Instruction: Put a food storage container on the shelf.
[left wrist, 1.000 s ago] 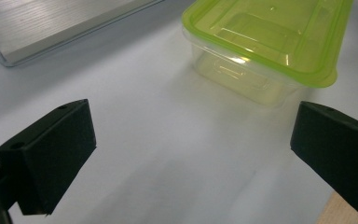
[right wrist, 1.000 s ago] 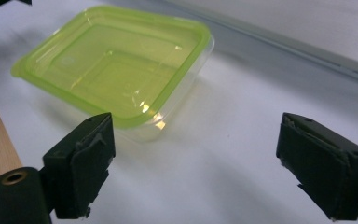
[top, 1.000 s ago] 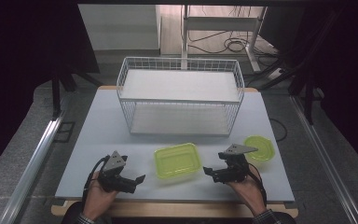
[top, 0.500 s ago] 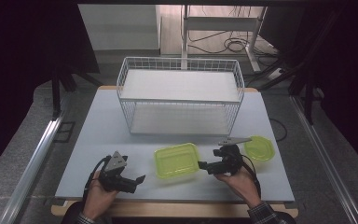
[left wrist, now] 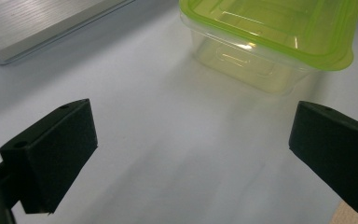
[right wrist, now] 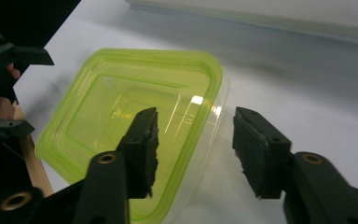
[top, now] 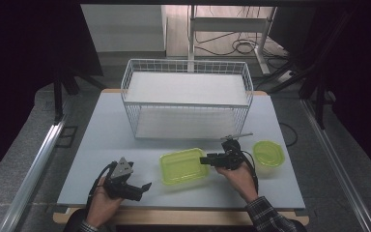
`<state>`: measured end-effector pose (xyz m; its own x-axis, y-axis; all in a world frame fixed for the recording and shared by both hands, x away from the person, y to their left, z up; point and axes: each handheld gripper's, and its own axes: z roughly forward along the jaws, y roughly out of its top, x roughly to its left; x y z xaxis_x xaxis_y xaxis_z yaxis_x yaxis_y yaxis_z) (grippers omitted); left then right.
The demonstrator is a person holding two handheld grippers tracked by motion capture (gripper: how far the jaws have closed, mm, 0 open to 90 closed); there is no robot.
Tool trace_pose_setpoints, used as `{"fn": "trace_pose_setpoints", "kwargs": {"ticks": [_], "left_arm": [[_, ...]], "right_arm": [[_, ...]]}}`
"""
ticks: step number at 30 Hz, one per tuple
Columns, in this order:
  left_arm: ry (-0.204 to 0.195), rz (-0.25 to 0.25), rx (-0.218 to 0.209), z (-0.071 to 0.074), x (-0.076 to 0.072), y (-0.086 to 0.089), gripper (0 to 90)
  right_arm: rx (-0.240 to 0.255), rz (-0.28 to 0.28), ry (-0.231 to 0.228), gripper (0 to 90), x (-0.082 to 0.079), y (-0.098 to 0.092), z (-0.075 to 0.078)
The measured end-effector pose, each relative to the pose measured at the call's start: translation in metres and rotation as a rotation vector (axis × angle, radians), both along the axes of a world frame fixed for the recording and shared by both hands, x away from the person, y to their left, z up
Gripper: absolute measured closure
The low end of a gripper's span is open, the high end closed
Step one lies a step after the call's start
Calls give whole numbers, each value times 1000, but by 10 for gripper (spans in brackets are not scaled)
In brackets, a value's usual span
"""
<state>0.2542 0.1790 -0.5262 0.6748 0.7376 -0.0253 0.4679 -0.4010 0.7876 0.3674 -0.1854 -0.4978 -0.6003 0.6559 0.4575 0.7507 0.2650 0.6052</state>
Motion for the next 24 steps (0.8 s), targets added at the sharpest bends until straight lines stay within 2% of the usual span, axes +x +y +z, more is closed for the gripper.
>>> {"fn": "trace_pose_setpoints", "kwargs": {"ticks": [1,3,4,7,8,11,13,15,19,21,24], "left_arm": [[1,-1,1,0,0,0,6],[2,-4,6,0,0,-1,7],[2,-4,6,0,0,-1,7],[0,-6,12,0,0,-2,7],[0,-6,13,0,0,-2,8],[-1,-6,14,0,0,-2,9],[-3,-5,14,0,-1,-2,9],[-4,-6,16,0,-1,-2,9],[-5,-4,15,0,-1,-1,10],[-5,-3,14,0,-1,-1,11],[-5,-3,15,0,-1,-1,11]], "right_arm": [[1,-5,10,556,2,0,-1],[28,-14,66,606,7,-1,-6],[28,-14,66,606,7,-1,-6],[54,-12,124,663,10,0,-9],[75,-18,152,706,12,0,-10],[101,-34,196,753,15,-2,-11],[150,-31,241,784,17,-4,-12],[167,-33,260,796,17,-3,-12],[164,-37,256,798,15,-4,-8],[198,-40,256,798,15,-7,-5],[220,-46,246,798,14,-10,1]]}}
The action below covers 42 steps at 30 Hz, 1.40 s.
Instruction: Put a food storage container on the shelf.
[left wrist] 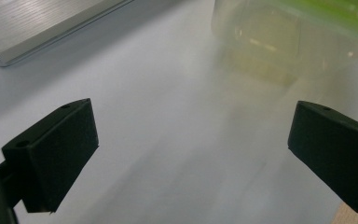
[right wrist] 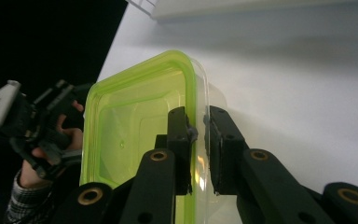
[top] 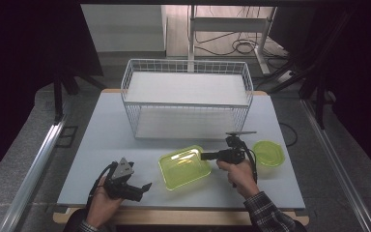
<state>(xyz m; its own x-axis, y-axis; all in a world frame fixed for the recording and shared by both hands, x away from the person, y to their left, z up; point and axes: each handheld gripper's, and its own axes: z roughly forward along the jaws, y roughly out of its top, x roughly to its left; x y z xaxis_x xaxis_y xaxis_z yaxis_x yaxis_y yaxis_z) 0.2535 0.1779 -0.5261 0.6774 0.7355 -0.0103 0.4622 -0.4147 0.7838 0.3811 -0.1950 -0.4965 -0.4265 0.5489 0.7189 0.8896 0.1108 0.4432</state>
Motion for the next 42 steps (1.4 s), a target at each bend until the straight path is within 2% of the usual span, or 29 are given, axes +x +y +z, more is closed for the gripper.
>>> {"fn": "trace_pose_setpoints", "kwargs": {"ticks": [5,17,30,42], "left_arm": [[-1,2,-4,0,0,0,10],[-20,9,-54,2,0,5,0],[-31,9,-69,3,0,6,0],[-30,8,-68,3,0,7,0]], "right_arm": [[35,-6,-23,797,-1,-4,11],[51,-12,-76,797,-2,-9,38],[89,-17,-109,797,2,-10,67],[125,-26,-149,797,8,-10,104]]}}
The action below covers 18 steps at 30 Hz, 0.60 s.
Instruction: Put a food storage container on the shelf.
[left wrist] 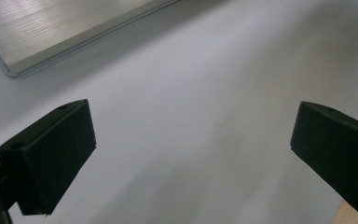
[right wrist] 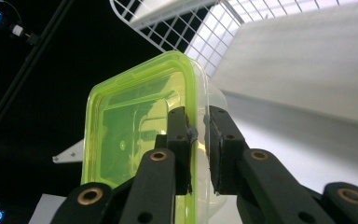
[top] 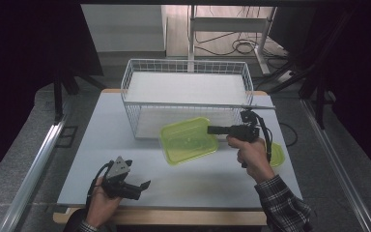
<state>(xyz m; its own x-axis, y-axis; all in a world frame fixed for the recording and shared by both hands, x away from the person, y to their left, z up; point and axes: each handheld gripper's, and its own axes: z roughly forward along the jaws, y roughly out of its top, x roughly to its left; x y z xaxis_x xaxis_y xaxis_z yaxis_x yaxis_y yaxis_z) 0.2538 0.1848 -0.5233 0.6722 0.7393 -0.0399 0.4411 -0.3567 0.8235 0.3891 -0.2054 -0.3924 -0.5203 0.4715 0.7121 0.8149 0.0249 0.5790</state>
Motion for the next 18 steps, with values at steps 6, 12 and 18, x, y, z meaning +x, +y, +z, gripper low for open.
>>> {"fn": "trace_pose_setpoints", "kwargs": {"ticks": [6,12,18], "left_arm": [[0,4,-2,0,0,0,0],[1,6,2,0,0,0,0],[1,7,2,0,0,0,0]], "right_arm": [[6,-16,-26,798,5,1,20],[12,-31,-50,798,11,3,37],[19,-57,-70,798,20,7,52]]}}
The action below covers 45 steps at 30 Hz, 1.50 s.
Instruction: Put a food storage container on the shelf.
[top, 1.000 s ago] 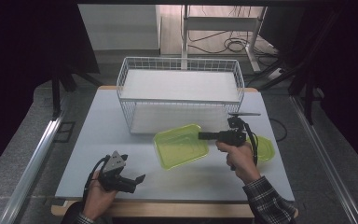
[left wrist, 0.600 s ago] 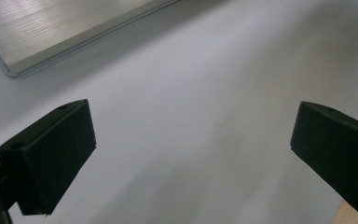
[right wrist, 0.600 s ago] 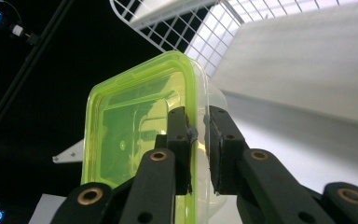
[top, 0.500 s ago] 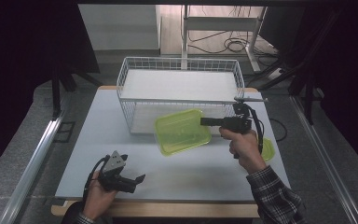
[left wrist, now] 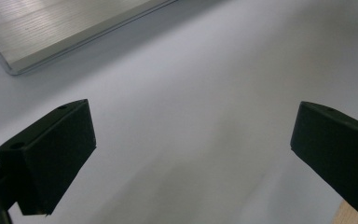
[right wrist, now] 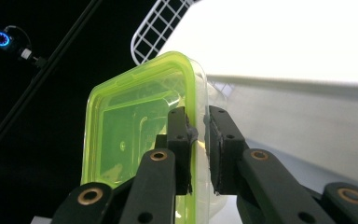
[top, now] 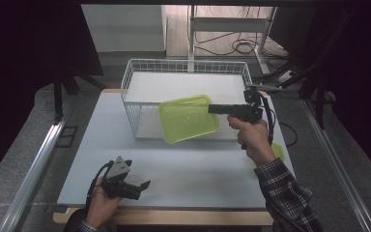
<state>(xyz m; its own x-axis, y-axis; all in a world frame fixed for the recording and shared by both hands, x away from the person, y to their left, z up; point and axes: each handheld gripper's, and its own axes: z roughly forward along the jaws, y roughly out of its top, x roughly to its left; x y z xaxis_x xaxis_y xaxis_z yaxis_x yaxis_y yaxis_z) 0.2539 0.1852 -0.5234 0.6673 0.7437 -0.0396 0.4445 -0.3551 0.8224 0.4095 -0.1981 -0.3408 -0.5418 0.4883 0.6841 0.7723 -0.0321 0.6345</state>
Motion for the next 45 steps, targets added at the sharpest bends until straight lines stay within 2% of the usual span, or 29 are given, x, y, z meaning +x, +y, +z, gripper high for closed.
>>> {"fn": "trace_pose_setpoints", "kwargs": {"ticks": [9,17,21,33,42,45], "left_arm": [[2,0,-1,0,0,0,0],[4,-1,0,0,0,0,0],[5,-3,-2,0,0,0,0],[8,-7,-1,-1,0,0,0],[9,-9,-1,-1,0,0,0],[9,-11,0,-1,0,0,0]], "right_arm": [[-37,-63,-46,798,20,9,22],[-45,-128,-68,798,37,14,31],[-66,-165,-79,798,46,16,34],[-91,-250,-78,797,69,21,34],[-125,-275,-91,790,71,24,31],[-157,-277,-98,778,71,25,30]]}}
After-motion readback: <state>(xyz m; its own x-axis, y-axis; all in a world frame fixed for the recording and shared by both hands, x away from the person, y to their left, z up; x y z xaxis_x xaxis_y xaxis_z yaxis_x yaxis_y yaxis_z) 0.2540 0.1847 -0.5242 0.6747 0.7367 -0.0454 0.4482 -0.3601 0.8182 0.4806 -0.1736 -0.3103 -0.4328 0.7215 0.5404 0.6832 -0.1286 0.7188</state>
